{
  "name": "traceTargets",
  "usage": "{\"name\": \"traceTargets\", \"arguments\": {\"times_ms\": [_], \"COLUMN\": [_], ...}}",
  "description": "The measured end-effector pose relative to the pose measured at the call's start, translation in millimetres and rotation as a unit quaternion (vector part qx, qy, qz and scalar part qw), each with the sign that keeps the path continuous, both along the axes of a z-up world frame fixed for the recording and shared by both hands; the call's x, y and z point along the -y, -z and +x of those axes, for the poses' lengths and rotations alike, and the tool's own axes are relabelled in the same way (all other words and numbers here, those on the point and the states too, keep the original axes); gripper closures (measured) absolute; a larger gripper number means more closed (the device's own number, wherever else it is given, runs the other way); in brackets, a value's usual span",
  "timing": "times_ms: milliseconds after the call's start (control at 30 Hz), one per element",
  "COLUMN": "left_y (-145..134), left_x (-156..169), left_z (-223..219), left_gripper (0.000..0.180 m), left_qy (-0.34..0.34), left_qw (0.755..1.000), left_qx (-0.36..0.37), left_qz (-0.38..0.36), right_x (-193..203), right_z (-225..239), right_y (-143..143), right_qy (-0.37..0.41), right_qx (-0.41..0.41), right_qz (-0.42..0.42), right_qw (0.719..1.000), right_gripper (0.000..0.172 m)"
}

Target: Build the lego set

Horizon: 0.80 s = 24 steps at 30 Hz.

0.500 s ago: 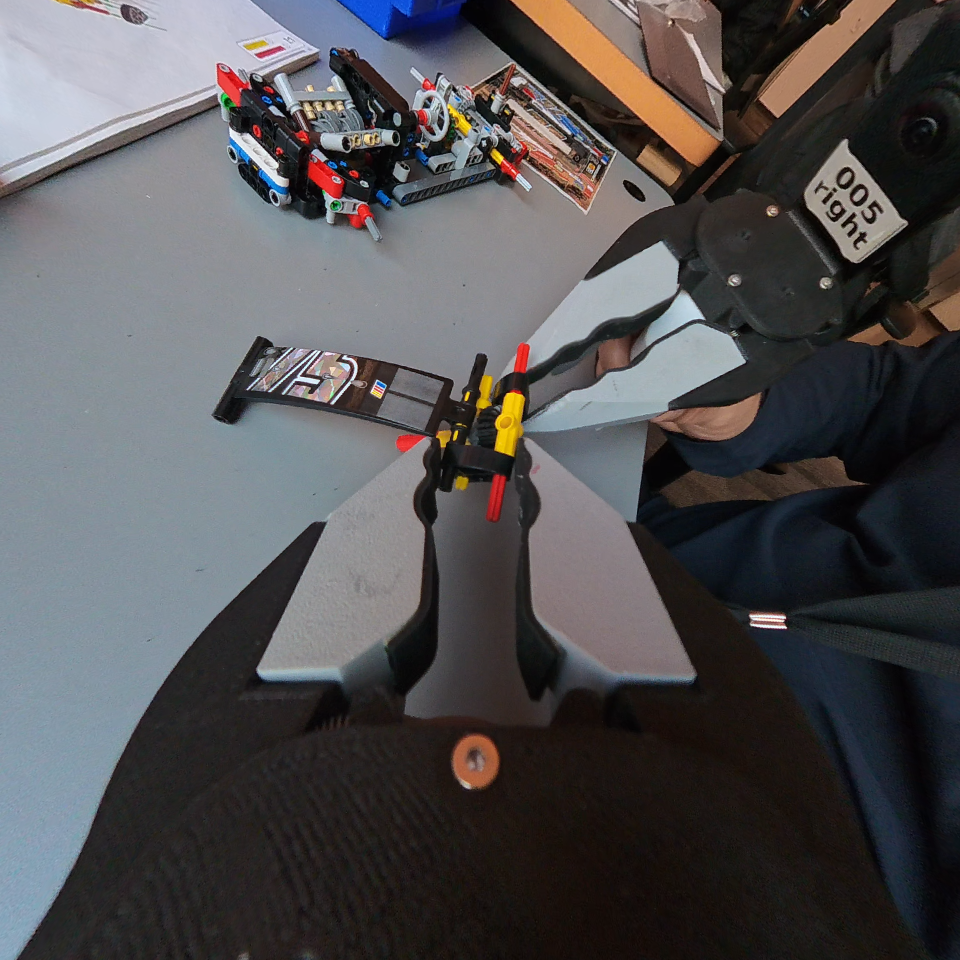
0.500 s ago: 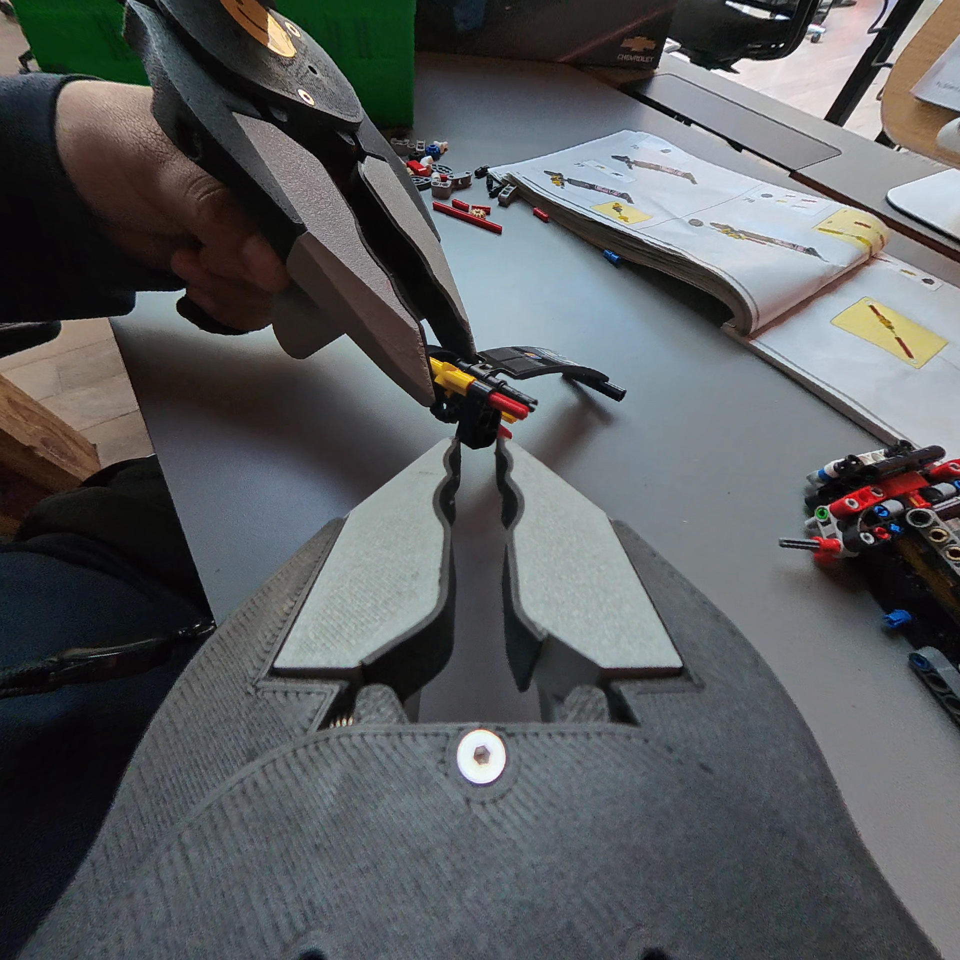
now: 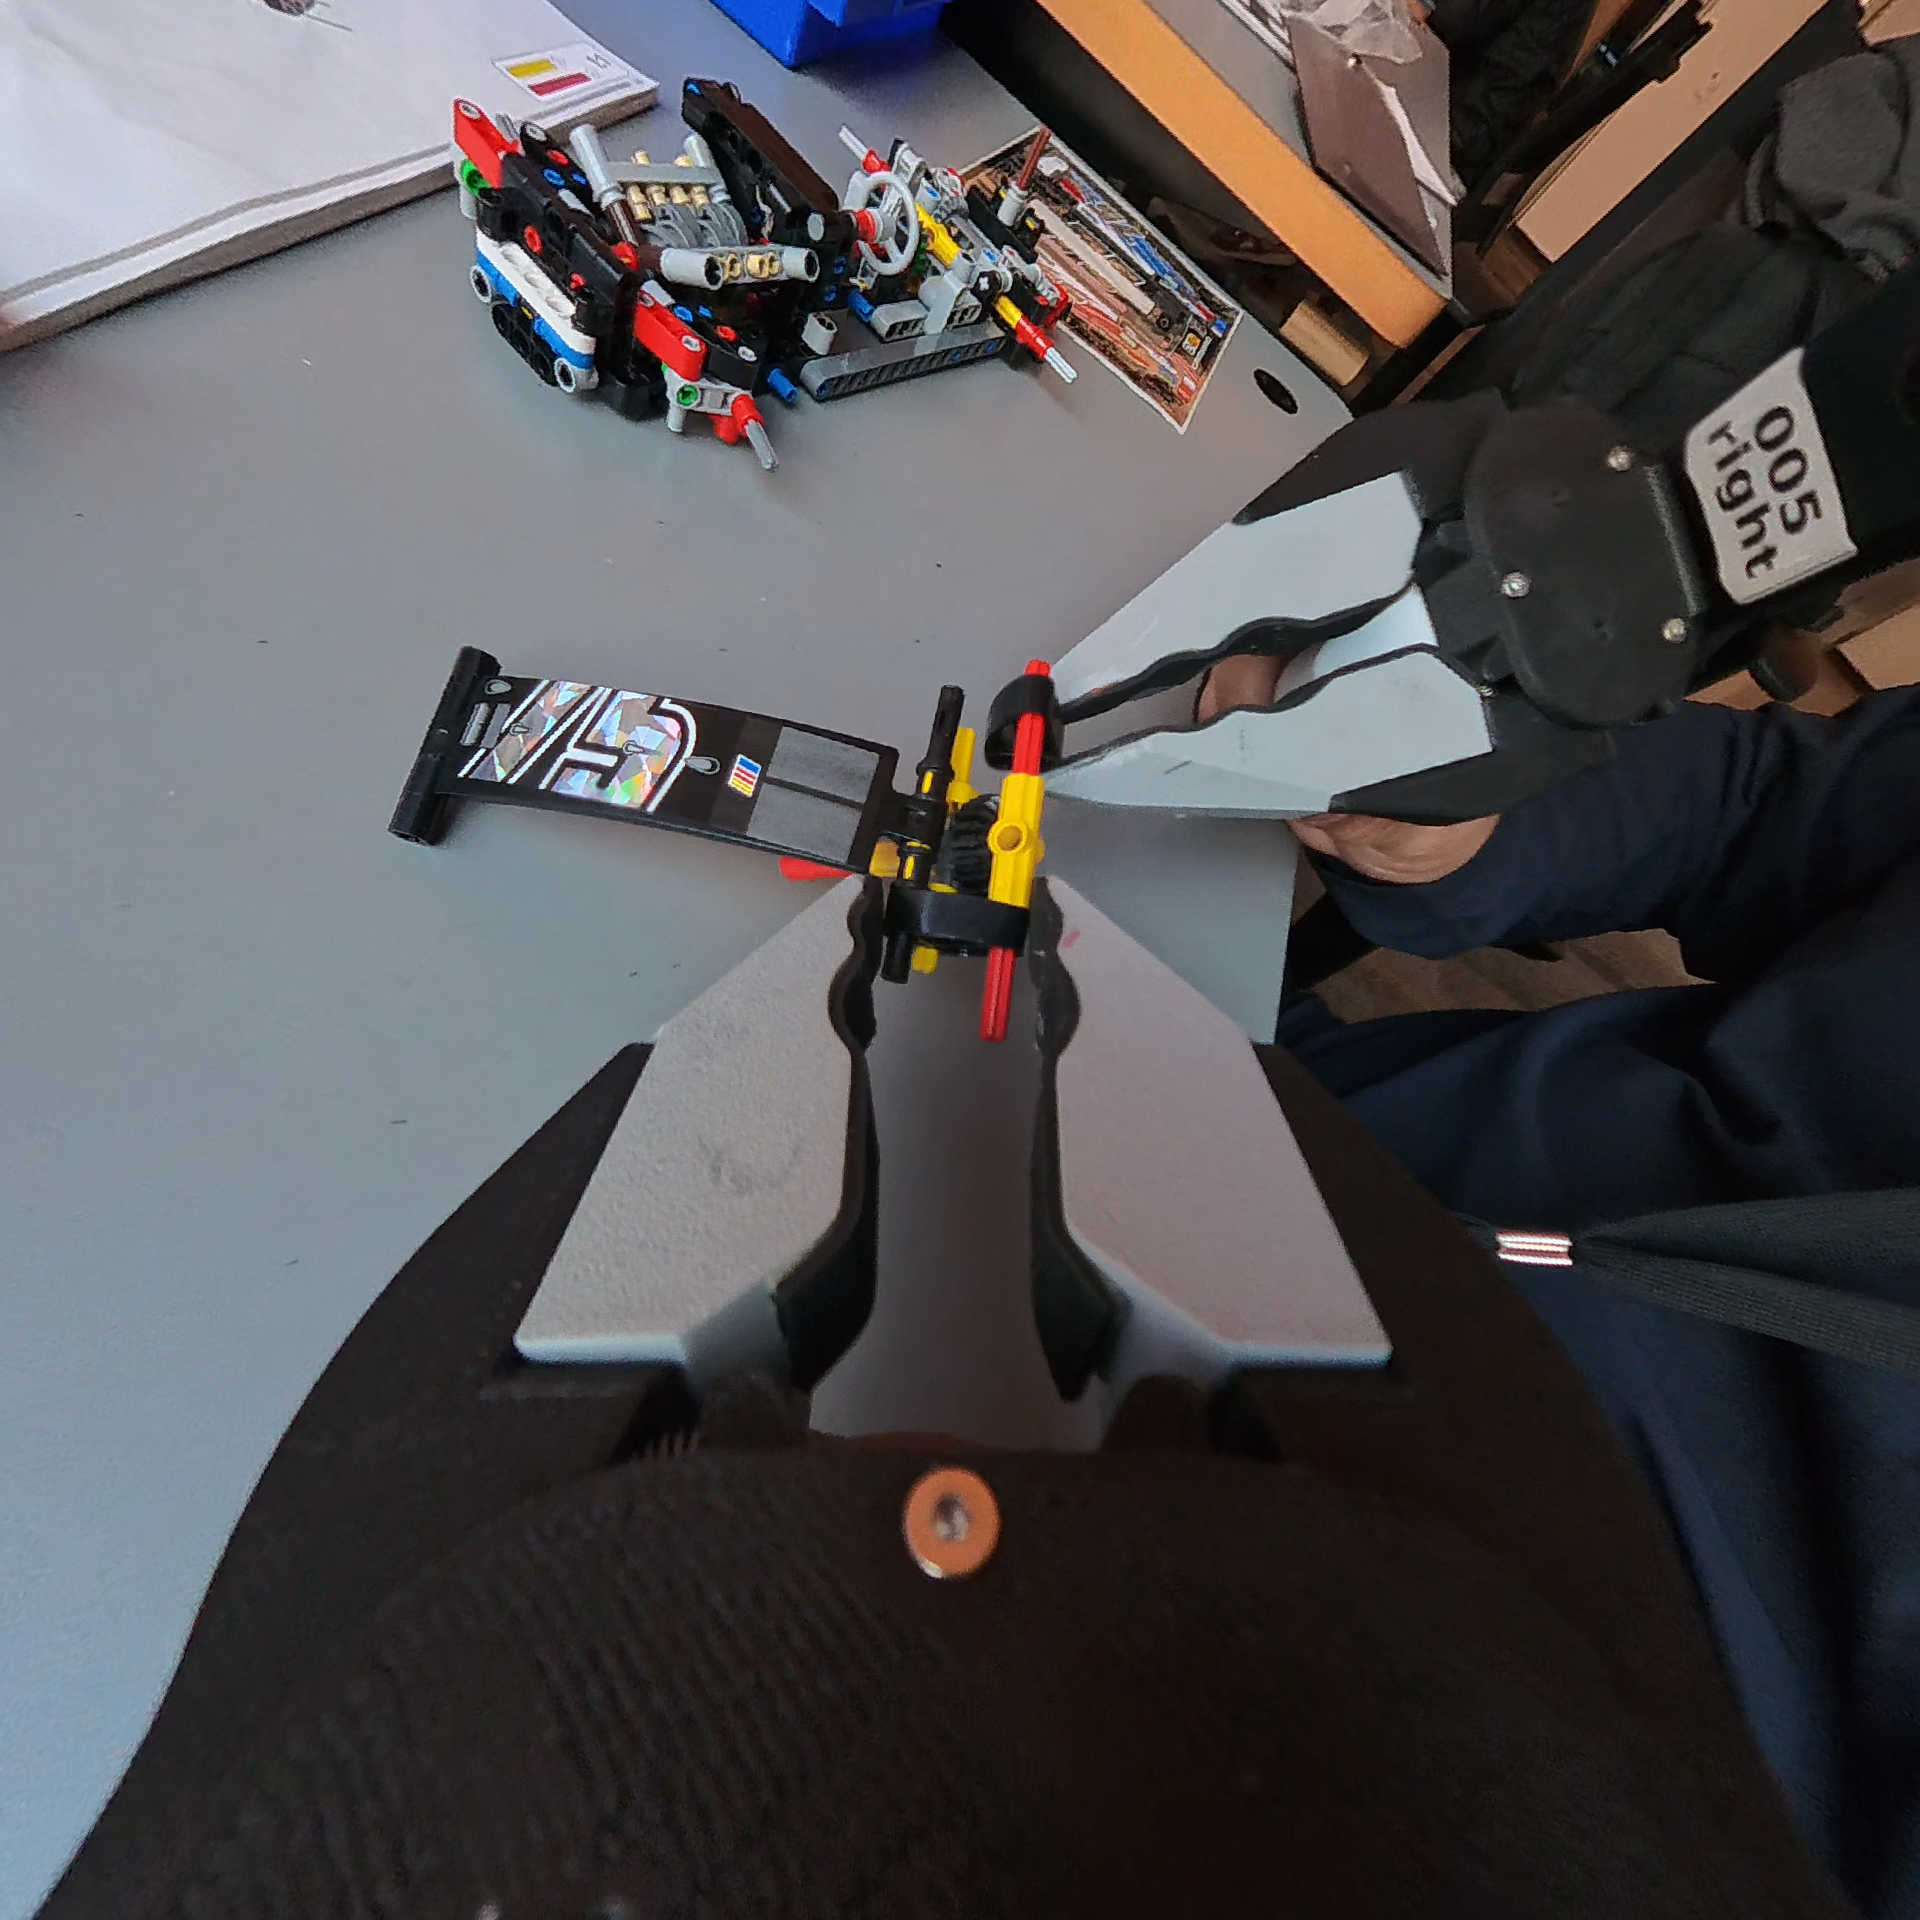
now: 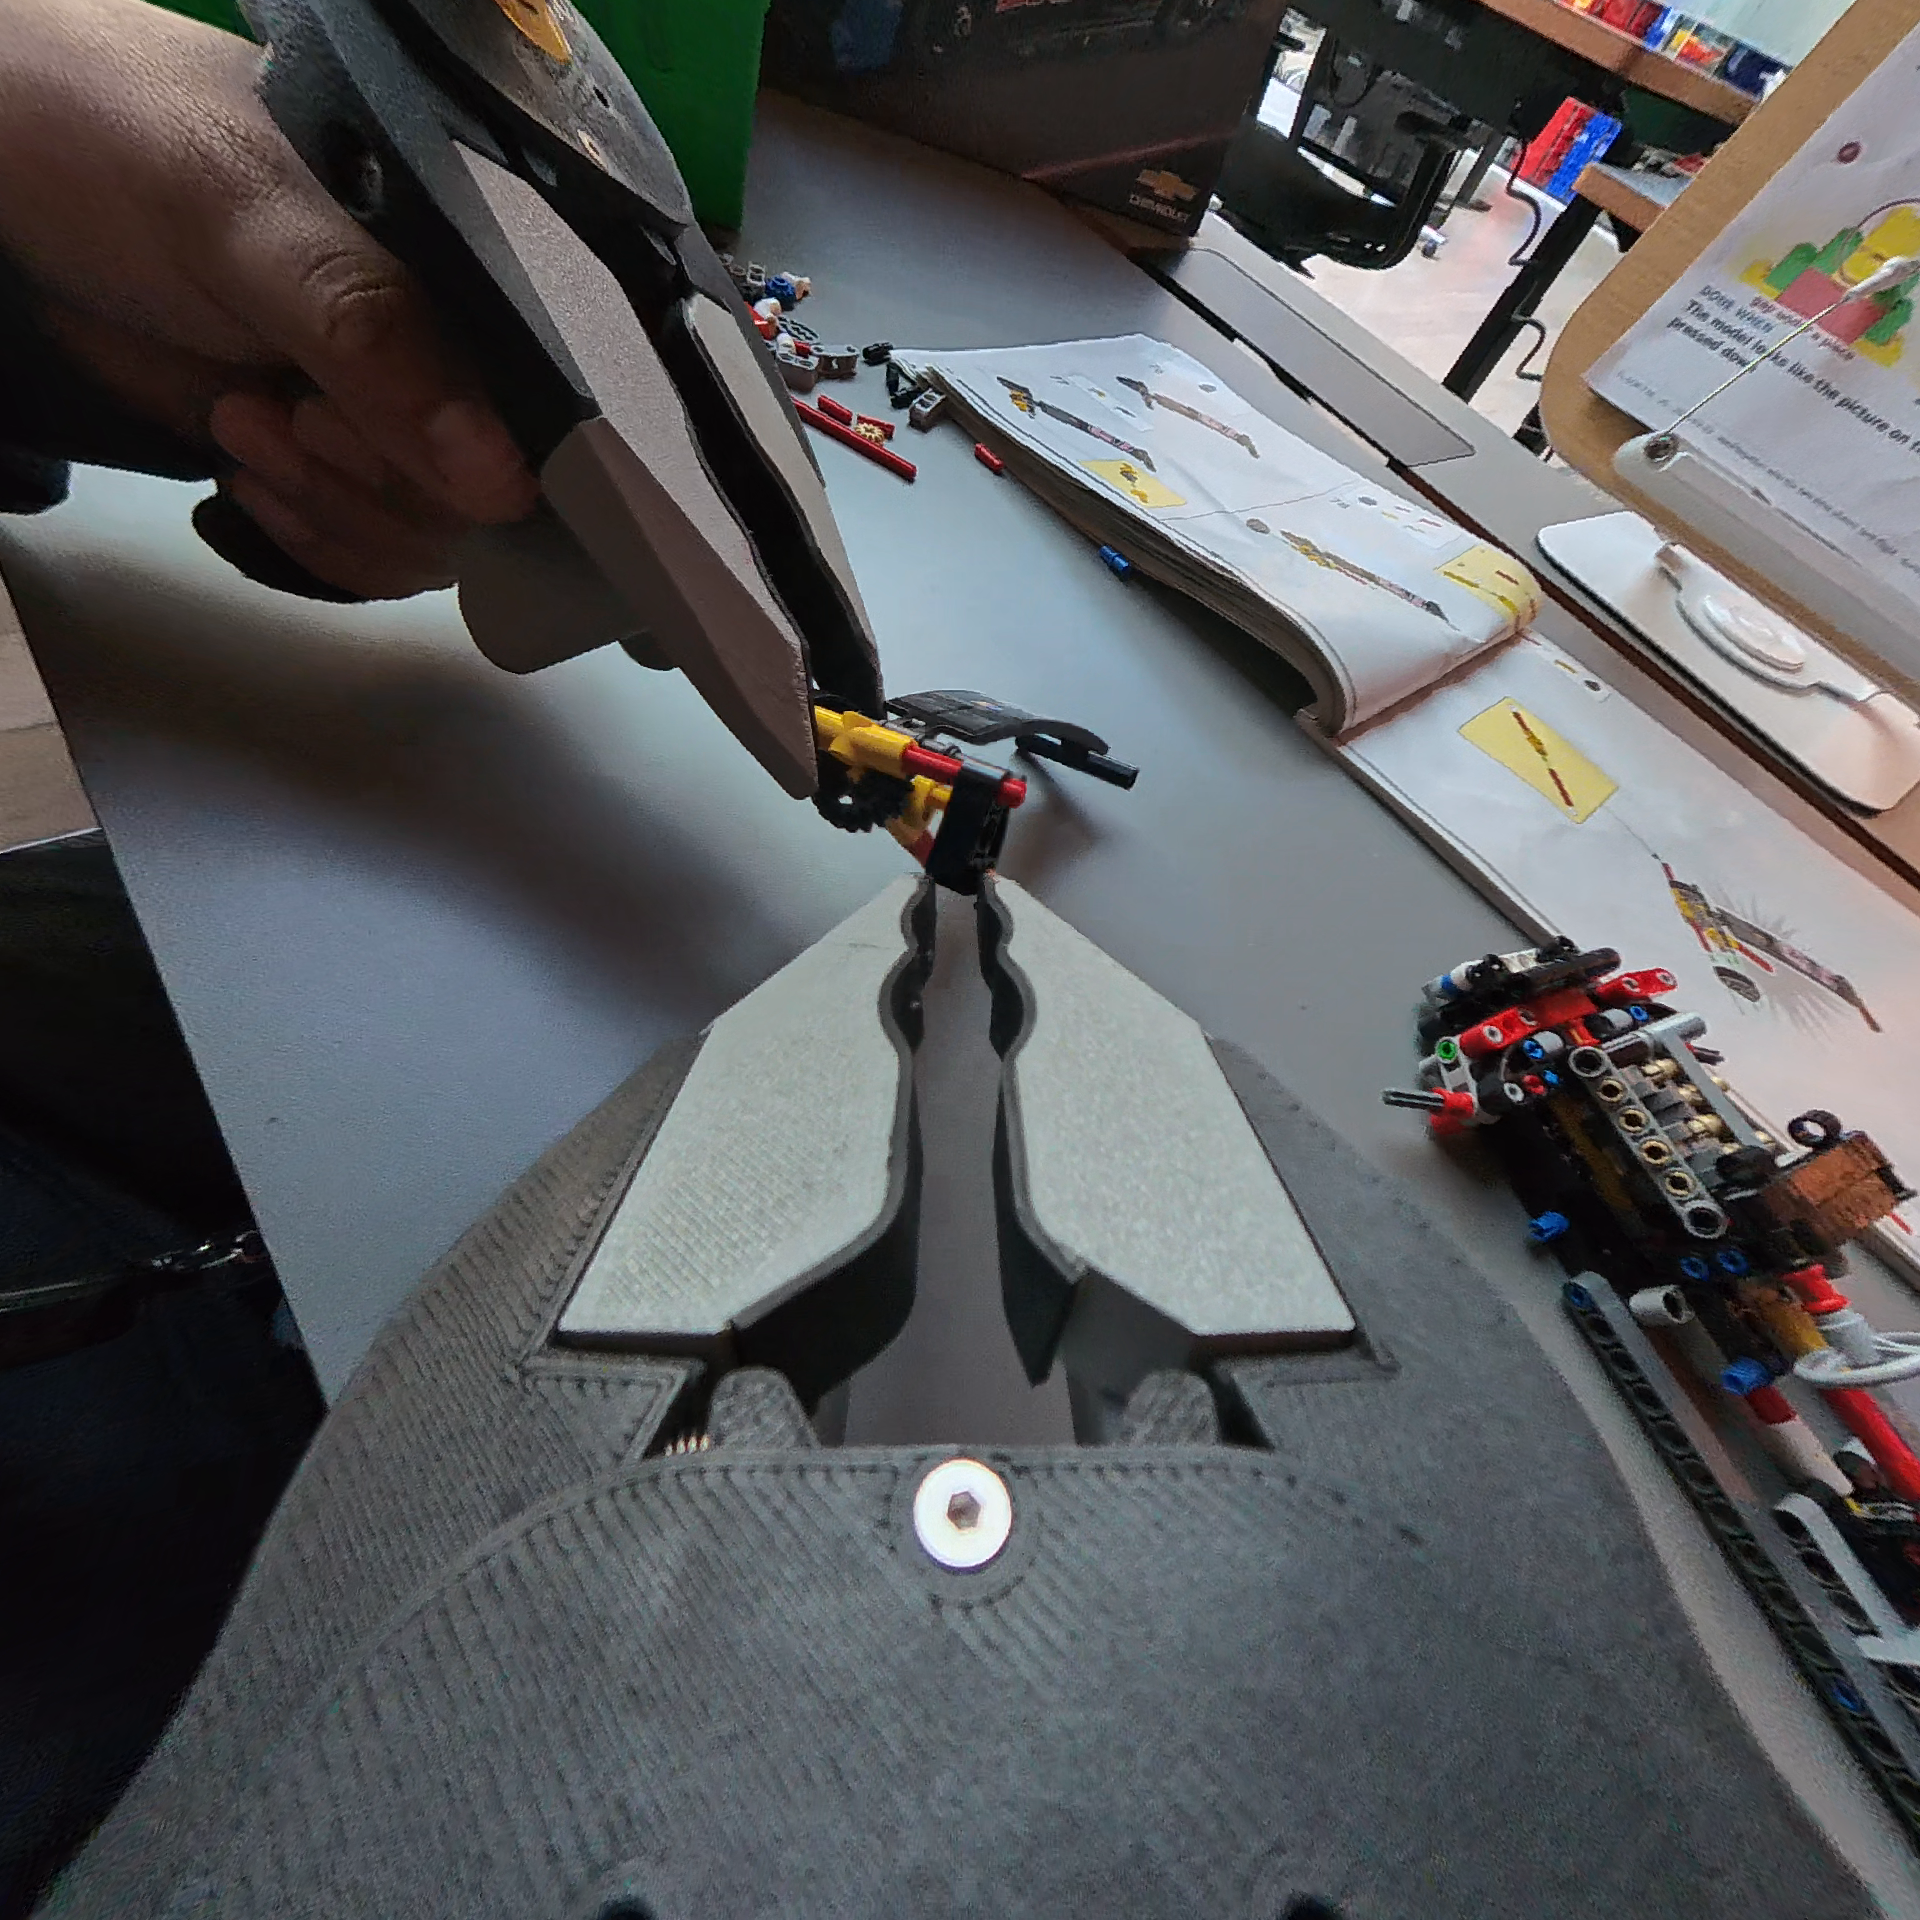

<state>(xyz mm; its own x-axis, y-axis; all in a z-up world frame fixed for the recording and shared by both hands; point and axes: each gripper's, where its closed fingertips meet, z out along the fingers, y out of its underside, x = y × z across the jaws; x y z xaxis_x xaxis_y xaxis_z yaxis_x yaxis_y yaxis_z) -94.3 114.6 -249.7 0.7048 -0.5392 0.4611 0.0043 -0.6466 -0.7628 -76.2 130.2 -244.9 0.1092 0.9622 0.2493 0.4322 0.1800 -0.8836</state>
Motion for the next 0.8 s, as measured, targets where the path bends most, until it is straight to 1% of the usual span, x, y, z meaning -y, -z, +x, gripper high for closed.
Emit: {"name": "traceTargets", "arguments": {"times_ms": [133, 400, 500, 567, 600, 700, 800], "left_y": [3.2, 2.1, 5.7, 11.6, 15.0, 21.6, 22.3], "left_x": [1.7, 7.5, 9.8, 11.2, 11.6, 15.0, 14.5], "left_z": [-0.2, 3.7, 4.9, 5.0, 5.0, 8.1, 8.5], "left_gripper": [0.155, 0.155, 0.155, 0.155, 0.155, 0.155, 0.159], "left_qy": [0.006, 0.033, 0.047, 0.054, 0.055, 0.068, 0.068], "left_qw": [1.000, 0.999, 0.999, 0.998, 0.998, 0.997, 0.997], "left_qx": [0.002, 0.018, 0.014, 0.001, -0.008, -0.027, -0.035], "left_qz": [-0.008, -0.013, -0.014, -0.022, -0.027, -0.032, -0.025], "right_x": [-0.8, -0.5, 0.8, 1.5, 1.1, 1.3, -2.1], "right_z": [-1.3, -1.8, -1.4, -1.6, -1.3, -1.4, -1.7], "right_y": [1.3, -2.4, -3.3, -1.9, -0.6, 0.5, 1.7], "right_qy": [-0.005, -0.029, -0.041, -0.048, -0.048, -0.049, -0.042], "right_qx": [0.010, 0.019, 0.019, 0.024, 0.029, 0.032, 0.032], "right_qz": [0.035, 0.161, 0.182, 0.192, 0.197, 0.208, 0.210], "right_qw": [0.999, 0.986, 0.982, 0.980, 0.979, 0.976, 0.976], "right_gripper": [0.166, 0.167, 0.167, 0.167, 0.172, 0.172, 0.172]}}
